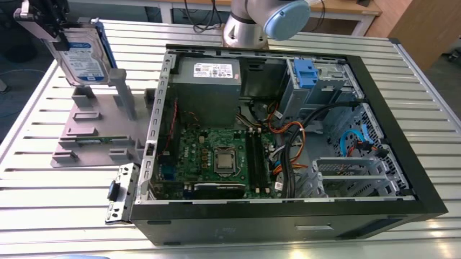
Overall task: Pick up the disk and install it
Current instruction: 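Pick up the disk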
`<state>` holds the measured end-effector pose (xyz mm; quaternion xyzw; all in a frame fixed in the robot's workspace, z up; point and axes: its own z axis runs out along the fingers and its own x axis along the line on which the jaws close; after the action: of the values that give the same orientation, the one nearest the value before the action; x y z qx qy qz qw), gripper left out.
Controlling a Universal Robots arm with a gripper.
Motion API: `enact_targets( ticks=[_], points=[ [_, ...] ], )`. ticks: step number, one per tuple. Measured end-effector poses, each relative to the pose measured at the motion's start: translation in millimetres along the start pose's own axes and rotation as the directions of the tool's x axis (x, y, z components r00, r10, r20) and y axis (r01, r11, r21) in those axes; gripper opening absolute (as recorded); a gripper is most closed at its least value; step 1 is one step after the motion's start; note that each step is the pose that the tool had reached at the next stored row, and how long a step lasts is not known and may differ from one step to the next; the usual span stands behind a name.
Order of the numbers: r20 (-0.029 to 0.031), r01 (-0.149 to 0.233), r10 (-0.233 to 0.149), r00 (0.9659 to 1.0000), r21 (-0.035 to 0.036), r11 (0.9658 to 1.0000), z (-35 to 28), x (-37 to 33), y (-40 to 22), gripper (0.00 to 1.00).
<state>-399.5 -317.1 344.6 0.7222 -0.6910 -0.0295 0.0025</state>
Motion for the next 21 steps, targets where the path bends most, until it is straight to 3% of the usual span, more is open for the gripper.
enact_targets(
  ticks=[21],
  points=[
    [0.0000,0.000,0.000,1.0000,0.0000,1.0000,-5.5,-0.2,0.3,0.37]
  ],
)
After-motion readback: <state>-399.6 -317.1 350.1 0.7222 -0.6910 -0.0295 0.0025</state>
